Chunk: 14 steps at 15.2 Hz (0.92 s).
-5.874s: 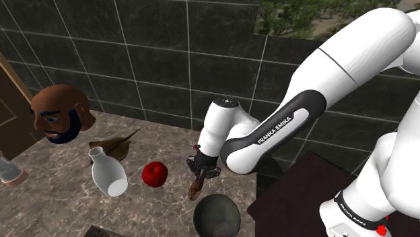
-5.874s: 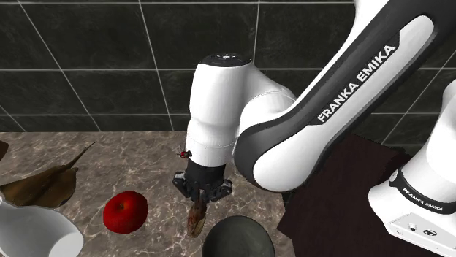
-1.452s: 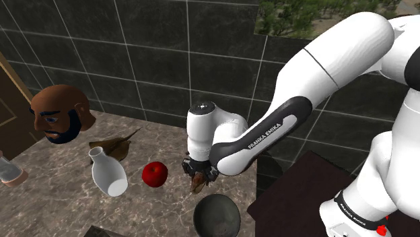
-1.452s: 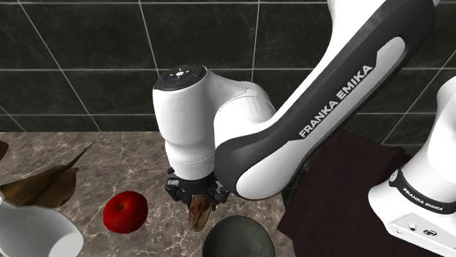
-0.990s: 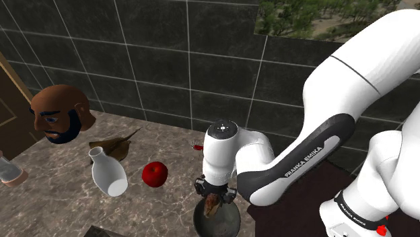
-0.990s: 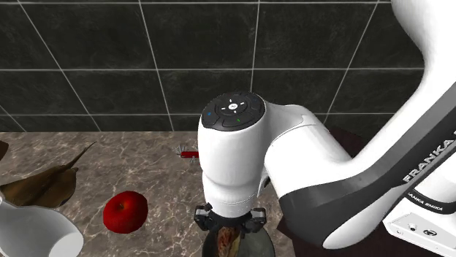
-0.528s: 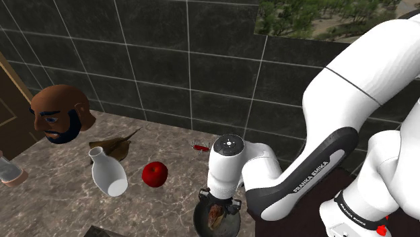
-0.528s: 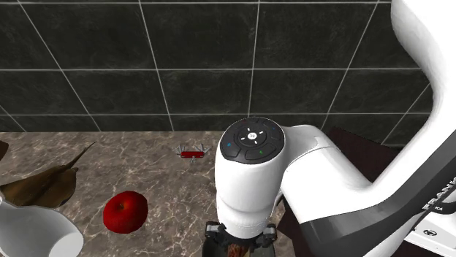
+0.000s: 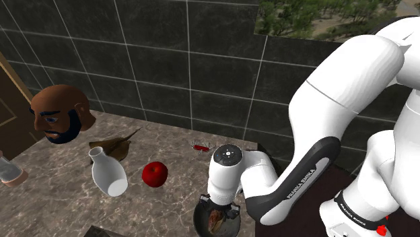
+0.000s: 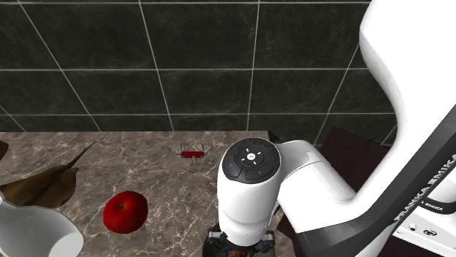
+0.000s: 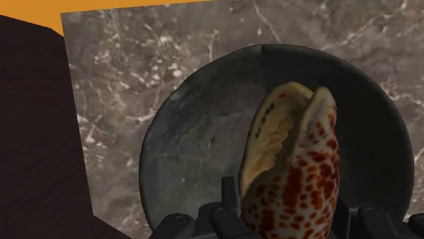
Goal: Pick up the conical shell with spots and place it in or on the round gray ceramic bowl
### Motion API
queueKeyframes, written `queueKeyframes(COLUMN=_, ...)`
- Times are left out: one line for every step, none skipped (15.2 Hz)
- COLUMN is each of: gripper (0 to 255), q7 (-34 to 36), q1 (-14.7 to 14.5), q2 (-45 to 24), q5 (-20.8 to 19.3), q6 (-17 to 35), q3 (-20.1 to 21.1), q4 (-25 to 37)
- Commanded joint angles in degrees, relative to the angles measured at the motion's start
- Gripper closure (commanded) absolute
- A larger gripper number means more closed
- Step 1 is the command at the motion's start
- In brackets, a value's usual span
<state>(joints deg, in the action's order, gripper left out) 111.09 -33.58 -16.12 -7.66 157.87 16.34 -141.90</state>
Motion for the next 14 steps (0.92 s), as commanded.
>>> queueKeyframes(gripper=255, q7=0.10, q1=-0.08, q2=-0.30, q5=-0.19, q6=0.17, q3=-0.14, q4=0.15)
queueKeyframes(gripper=255, q7=0.10, q1=-0.08, q2=-0.30, q5=-0.19, q6=0.17, q3=-0.14, q4=0.15)
queueKeyframes(gripper=255, q7=0.10, q1=-0.08, q2=-0.30, q5=-0.19, q6=0.17, q3=-0.14, q4=0.15)
queueKeyframes(gripper=255, q7=0.10, q1=-0.08, q2=-0.30, q5=-0.19, q6=0.17, q3=-0.14, q4=0.15)
queueKeyframes(gripper=255, q7=0.10, q1=-0.08, q2=-0.30, q5=-0.19, q6=0.17, q3=-0.14, q4=0.15)
queueKeyframes(gripper=0, q7=0.10, q1=-0.07, q2=-0.30, q5=-0.19, q6=0.18, q3=-0.14, q4=0.15)
queueKeyframes(gripper=0, q7=0.09, q1=-0.07, q2=-0.30, q5=-0.19, q6=0.17, q3=-0.14, q4=0.15)
queueKeyframes(gripper=0, q7=0.09, q1=-0.07, q2=-0.30, q5=-0.19, q6=0.18, q3=-0.14, q4=0.15)
queueKeyframes(gripper=0, q7=0.10, q1=-0.07, q2=-0.30, q5=-0.19, q6=0.18, q3=-0.14, q4=0.15)
queueKeyframes(gripper=0, q7=0.10, q1=-0.07, q2=-0.30, q5=-0.19, q6=0.18, q3=-0.14, q4=0.15)
queueKeyframes(gripper=0, q7=0.10, q1=-0.07, q2=-0.30, q5=-0.19, q6=0.18, q3=-0.14, q4=0.15)
queueKeyframes(gripper=0, q7=-0.93, q1=0.68, q2=1.84, q5=1.22, q6=-1.60, q3=0.84, q4=-0.14)
queueKeyframes(gripper=0, q7=-1.96, q1=1.35, q2=3.95, q5=2.65, q6=-3.43, q3=1.73, q4=-0.34)
queueKeyframes(gripper=0, q7=-2.98, q1=1.90, q2=6.03, q5=4.07, q6=-5.31, q3=2.48, q4=-0.45)
